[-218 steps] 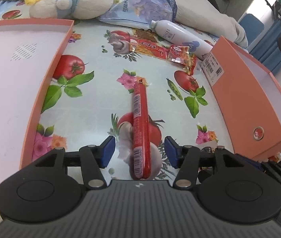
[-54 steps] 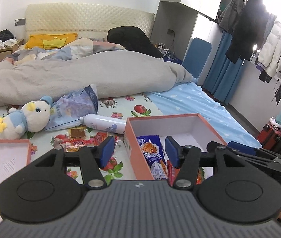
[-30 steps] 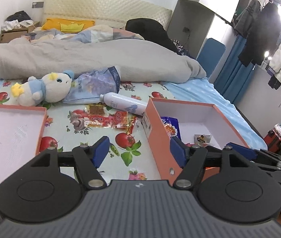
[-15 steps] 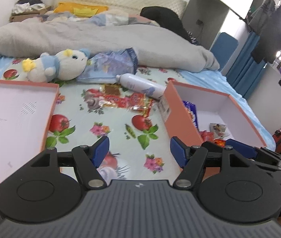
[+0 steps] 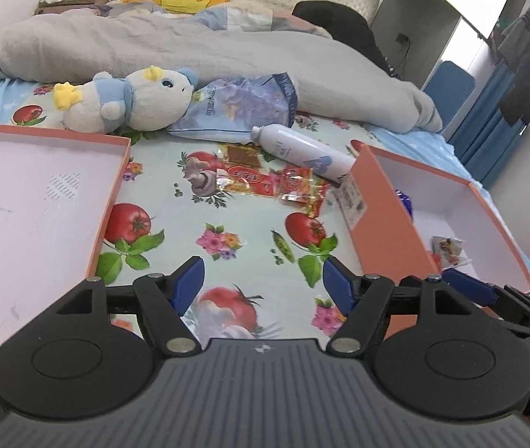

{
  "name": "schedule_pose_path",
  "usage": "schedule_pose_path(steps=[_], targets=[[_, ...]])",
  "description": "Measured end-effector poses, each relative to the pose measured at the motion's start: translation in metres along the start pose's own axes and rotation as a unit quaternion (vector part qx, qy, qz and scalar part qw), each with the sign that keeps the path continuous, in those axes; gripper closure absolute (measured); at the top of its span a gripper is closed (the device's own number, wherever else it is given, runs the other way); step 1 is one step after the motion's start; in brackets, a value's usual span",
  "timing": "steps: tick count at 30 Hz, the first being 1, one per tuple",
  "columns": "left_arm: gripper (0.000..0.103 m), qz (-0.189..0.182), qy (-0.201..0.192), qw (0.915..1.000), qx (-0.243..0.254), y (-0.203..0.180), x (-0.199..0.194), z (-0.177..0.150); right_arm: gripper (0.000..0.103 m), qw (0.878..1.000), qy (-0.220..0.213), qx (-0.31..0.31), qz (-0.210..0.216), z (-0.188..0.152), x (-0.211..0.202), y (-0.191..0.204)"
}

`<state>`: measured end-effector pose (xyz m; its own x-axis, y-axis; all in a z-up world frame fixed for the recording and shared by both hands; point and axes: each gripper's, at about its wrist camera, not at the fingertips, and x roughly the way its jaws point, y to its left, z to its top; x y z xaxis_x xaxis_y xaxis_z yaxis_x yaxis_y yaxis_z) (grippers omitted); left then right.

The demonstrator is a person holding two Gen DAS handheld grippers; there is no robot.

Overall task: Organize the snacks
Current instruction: 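Withdraw both open tools from the box back toward the sheet, then reach both open tools toward the red packets beside the white spray bottle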

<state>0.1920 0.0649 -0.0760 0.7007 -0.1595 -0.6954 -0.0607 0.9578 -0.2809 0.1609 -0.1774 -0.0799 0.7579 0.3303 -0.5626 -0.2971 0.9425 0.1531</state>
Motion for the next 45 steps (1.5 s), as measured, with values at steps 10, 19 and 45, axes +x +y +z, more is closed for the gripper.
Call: schedule_pose_path(steps=[10, 19, 45], targets=[[0.02, 0.019, 0.015, 0.9997, 0.003, 0.021, 0.065, 0.028, 0.035, 0.999, -0.004, -0.033, 0.001, -0.002, 0.062, 0.011], [0.018, 0.016, 0.041, 0.999, -0.011, 0.046, 0.14, 0.052, 0.035, 0.998, 0.013, -0.051, -0.017, -0.005, 0.118, 0.014], [0.003, 0.007, 0.076, 0.9971, 0.007, 0.039, 0.331, 0.137, 0.035, 0.99, 0.037, -0.056, -0.124, 0.022, 0.251, -0.001]])
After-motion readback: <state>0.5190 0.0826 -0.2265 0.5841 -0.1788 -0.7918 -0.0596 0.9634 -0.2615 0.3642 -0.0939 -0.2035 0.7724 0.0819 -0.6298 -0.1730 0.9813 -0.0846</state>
